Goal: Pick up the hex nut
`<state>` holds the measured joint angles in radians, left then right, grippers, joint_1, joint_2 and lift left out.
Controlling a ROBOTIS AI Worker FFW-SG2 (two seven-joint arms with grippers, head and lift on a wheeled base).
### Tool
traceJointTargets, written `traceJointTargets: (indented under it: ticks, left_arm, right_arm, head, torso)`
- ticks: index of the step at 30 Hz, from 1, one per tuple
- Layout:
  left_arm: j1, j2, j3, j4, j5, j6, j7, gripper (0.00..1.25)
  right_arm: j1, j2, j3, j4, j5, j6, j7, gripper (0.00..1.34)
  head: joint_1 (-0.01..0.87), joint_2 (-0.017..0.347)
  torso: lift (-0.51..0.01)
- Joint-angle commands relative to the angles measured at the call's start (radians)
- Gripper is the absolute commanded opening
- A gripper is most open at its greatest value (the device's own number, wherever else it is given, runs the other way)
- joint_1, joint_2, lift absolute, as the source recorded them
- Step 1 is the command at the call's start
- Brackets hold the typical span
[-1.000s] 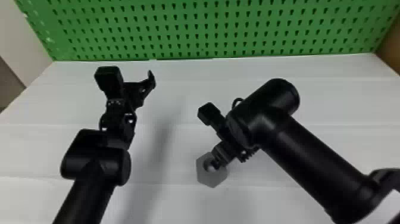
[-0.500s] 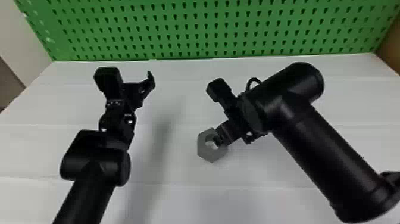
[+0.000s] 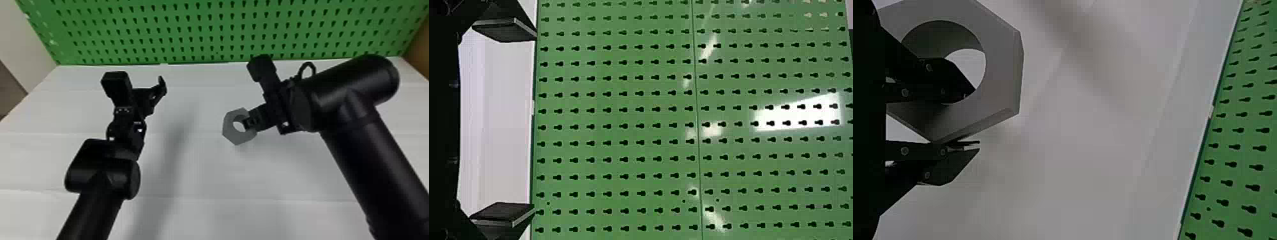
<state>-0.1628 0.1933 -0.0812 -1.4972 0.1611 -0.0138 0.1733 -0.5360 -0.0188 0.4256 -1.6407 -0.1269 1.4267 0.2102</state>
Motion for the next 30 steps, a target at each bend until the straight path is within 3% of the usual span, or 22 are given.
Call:
traceJointTargets:
  ticks: [1,16,30]
  left_arm:
    - [0.002,0.000,-0.002,0.000,0.000,0.000,0.000,1.17]
    - [0.008,0.000,-0.003,0.000,0.003,0.000,0.000,1.17]
    - [0.011,-0.002,-0.009,0.000,0.008,0.000,0.000,1.17]
  right_arm:
    - [0.031,0.000,-0.056,-0.064,0.036,-0.025,0.000,0.32]
    - [0.163,0.013,-0.217,-0.217,0.107,-0.275,0.000,0.32]
    - [0.286,0.020,-0.354,-0.275,0.109,-0.566,-0.029,0.29]
  head:
    - [0.785,0.149]
    - [0.785,0.150]
    - [0.785,0.149]
  torso:
    - [-0.081]
    - [-0.081]
    - [-0.081]
